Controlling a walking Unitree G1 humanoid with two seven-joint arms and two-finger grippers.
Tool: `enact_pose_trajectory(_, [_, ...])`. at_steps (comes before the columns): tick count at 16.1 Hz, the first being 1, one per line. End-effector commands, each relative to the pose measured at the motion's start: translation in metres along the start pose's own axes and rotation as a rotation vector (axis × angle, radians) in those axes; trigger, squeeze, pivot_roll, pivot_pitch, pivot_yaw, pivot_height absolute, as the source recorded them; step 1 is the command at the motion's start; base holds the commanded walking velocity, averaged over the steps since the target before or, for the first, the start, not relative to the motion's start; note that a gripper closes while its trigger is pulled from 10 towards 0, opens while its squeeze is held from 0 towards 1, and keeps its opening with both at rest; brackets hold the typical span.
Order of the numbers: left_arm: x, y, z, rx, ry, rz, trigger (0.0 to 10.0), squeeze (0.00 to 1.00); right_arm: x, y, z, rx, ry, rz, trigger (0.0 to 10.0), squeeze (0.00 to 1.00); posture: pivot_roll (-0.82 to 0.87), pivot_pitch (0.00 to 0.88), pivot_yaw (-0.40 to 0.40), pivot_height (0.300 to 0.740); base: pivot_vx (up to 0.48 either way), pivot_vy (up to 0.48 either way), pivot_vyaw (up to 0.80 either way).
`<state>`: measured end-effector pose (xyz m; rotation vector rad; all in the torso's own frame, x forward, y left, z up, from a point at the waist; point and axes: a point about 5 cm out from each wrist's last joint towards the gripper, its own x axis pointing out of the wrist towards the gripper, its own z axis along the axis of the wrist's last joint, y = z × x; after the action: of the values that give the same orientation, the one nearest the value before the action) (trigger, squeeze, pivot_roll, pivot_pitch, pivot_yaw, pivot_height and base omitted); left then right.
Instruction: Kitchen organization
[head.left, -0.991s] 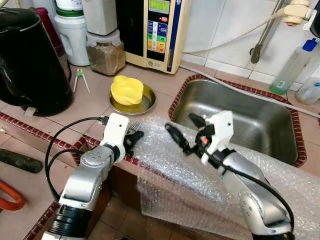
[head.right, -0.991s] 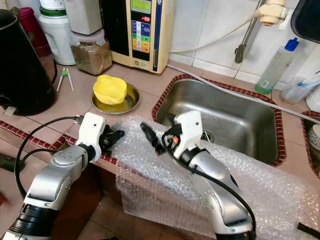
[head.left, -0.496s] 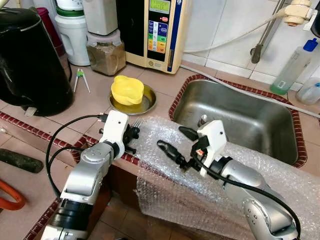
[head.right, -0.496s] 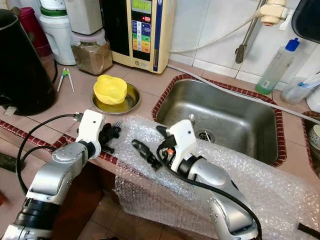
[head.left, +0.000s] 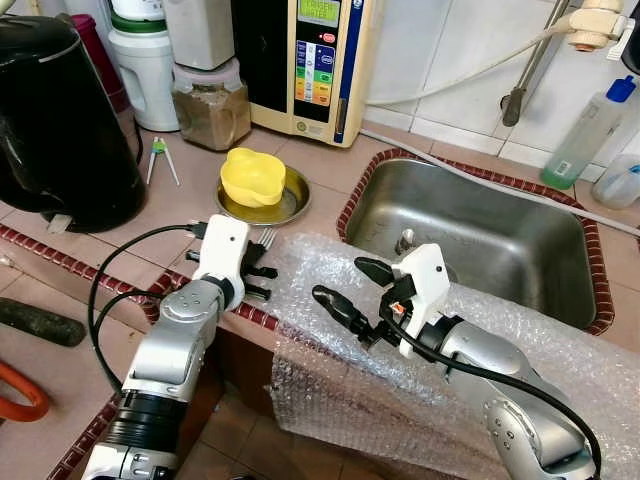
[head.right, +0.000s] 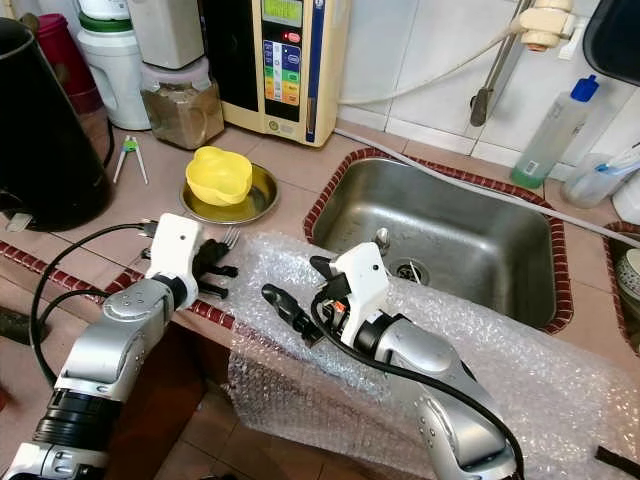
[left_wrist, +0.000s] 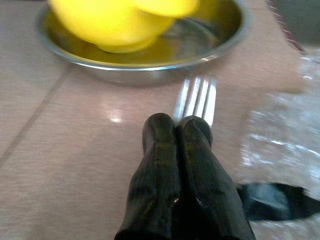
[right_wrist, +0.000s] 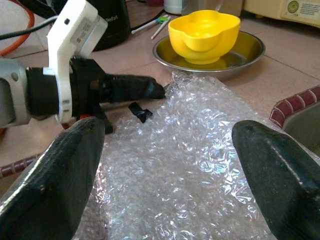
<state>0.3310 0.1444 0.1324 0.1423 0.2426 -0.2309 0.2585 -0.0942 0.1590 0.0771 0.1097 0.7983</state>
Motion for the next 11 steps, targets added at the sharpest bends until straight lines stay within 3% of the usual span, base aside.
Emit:
enact_pose_trajectory(1, [0.0023, 0.0029, 0.0031, -0.004, -0.028, 0.035, 0.0, 0.0, -0.0009, 0.0019, 0.0027, -0.023, 0.003, 0.014, 10.0, 0.0, 0.03, 0.084, -0.048, 0.74, 0.0, 0.0, 0.0])
enact_pose_trajectory(11, [0.0061, 0.0038, 0.0017, 0.005, -0.097, 0.05, 0.0, 0.0, -0.0013, -0.0002, 0.0033, -0.038, 0.006, 0.001, 10.0, 0.0, 0.02, 0.085, -0.06, 0.74, 0.0, 0.0, 0.0])
